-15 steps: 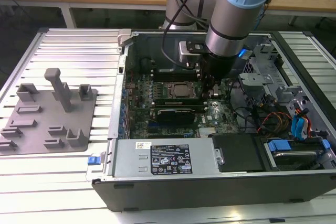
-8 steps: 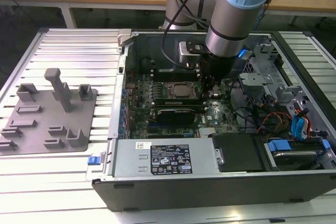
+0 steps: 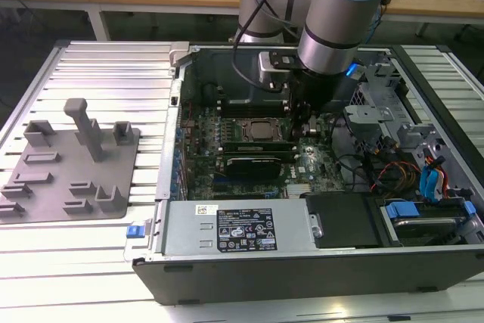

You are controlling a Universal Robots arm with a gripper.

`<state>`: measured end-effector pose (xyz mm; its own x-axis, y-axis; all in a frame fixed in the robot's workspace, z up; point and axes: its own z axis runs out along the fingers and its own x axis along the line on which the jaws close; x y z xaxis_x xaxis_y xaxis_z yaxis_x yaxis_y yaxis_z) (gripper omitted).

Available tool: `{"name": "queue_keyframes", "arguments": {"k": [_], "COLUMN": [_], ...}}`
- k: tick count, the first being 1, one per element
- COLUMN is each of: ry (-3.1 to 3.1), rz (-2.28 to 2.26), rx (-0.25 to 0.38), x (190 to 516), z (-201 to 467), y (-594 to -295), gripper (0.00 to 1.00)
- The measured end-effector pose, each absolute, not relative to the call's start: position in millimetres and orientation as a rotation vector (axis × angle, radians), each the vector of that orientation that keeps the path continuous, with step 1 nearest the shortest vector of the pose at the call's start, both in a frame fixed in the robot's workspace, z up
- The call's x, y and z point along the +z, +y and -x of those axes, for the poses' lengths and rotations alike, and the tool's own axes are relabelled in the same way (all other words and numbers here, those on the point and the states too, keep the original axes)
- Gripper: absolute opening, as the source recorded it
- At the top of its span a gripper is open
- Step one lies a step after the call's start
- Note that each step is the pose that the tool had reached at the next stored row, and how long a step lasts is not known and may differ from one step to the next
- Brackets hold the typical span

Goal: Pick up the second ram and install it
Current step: 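Press down the second ram until it locks into place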

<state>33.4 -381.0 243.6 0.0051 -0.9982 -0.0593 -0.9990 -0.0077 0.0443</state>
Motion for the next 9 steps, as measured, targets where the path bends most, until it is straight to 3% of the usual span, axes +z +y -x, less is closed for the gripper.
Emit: {"name": "queue_keyframes", "arguments": {"k": [9], "ry": [2.205], "rz": [2.22], "rx": [0.115], "x": [243.6], "z": [-9.5], "y": [-381.0], "gripper": [0.08]}}
